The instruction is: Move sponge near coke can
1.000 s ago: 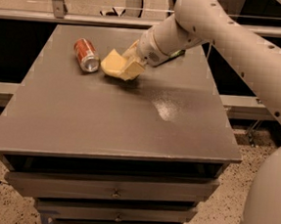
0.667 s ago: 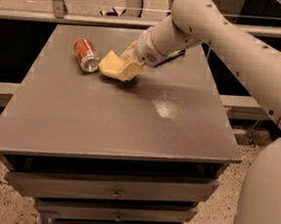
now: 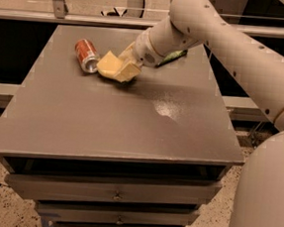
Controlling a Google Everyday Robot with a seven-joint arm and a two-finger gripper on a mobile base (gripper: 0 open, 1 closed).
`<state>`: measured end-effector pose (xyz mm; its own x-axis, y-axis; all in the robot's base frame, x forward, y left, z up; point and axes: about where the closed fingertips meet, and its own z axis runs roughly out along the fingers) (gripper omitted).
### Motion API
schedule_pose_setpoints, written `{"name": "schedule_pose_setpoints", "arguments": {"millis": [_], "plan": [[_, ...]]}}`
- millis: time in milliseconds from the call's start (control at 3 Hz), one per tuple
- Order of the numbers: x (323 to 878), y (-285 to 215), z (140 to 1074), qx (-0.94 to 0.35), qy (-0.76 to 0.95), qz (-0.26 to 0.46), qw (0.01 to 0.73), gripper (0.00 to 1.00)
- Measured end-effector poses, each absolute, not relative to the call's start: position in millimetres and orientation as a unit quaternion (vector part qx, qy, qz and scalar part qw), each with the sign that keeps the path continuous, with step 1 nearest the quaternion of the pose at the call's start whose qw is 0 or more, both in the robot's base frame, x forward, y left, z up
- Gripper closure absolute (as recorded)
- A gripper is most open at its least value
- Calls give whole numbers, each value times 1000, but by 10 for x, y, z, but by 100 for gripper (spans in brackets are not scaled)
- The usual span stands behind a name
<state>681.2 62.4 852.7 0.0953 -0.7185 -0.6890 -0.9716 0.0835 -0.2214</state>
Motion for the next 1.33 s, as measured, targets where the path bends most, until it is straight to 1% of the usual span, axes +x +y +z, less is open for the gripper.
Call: {"name": "schedule_pose_setpoints", "arguments": {"millis": [333,667,1000,1333], "plan": [[6812,652,8516,-653,647,184,349,13],[6810,665,8515,-653,646,186,349,0],[6805,662,8521,-653,645,186,350,0],[6698,479,8623,-640,651,181,365,0]]}}
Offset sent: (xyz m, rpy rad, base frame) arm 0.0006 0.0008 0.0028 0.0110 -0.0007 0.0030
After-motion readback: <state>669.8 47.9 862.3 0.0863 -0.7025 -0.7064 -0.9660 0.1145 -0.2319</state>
